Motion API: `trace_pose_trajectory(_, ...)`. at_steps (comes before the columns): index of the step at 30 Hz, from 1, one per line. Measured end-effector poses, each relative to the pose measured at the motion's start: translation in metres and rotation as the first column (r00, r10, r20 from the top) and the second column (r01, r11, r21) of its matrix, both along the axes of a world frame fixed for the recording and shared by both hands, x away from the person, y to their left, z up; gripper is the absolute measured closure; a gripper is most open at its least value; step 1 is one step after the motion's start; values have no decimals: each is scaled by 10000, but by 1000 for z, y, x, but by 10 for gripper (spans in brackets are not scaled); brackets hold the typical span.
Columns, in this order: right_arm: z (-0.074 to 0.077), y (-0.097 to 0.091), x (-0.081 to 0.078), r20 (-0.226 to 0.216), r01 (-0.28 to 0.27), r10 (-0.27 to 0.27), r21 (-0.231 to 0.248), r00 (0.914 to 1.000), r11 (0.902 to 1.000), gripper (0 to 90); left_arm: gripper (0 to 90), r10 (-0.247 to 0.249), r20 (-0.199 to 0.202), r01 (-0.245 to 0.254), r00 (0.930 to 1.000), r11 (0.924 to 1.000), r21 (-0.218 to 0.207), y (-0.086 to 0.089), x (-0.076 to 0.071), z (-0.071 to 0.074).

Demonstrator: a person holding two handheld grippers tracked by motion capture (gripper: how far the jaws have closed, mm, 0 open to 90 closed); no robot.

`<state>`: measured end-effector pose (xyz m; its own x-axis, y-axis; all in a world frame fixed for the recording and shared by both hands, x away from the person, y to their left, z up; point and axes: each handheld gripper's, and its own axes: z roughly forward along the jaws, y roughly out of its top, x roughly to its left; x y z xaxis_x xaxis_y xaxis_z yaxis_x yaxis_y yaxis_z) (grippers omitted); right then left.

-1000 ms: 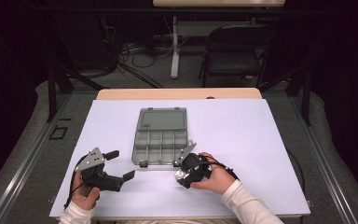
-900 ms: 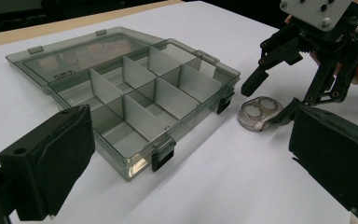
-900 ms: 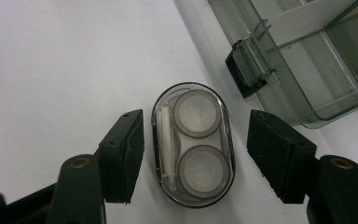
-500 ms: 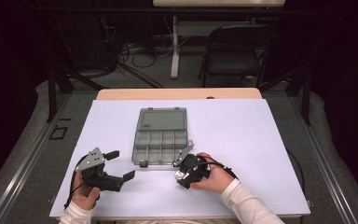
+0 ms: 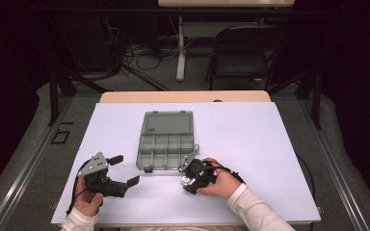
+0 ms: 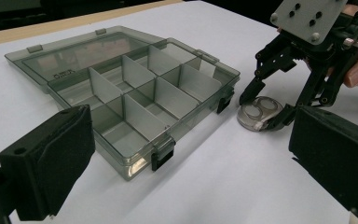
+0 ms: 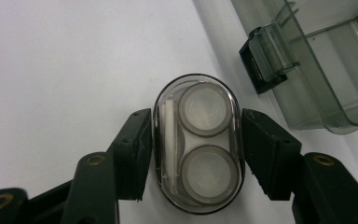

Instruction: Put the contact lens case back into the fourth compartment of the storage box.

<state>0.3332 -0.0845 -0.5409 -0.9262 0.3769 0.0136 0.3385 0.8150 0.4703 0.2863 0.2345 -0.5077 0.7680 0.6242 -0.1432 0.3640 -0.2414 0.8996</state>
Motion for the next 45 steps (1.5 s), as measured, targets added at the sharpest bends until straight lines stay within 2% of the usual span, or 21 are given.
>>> trace_pose_trajectory(27, 1, -1, 0, 49, -121, 121, 78, 9999, 9999, 487, 7, -24, -9, 24, 10000, 10000, 23, 1, 0, 0)
trace_pose_trajectory(45, 8, -5, 0, -36, 271, -270, 239, 9996, 9993, 487, 7, -16, -20, 16, 10000, 10000, 6, 1, 0, 0)
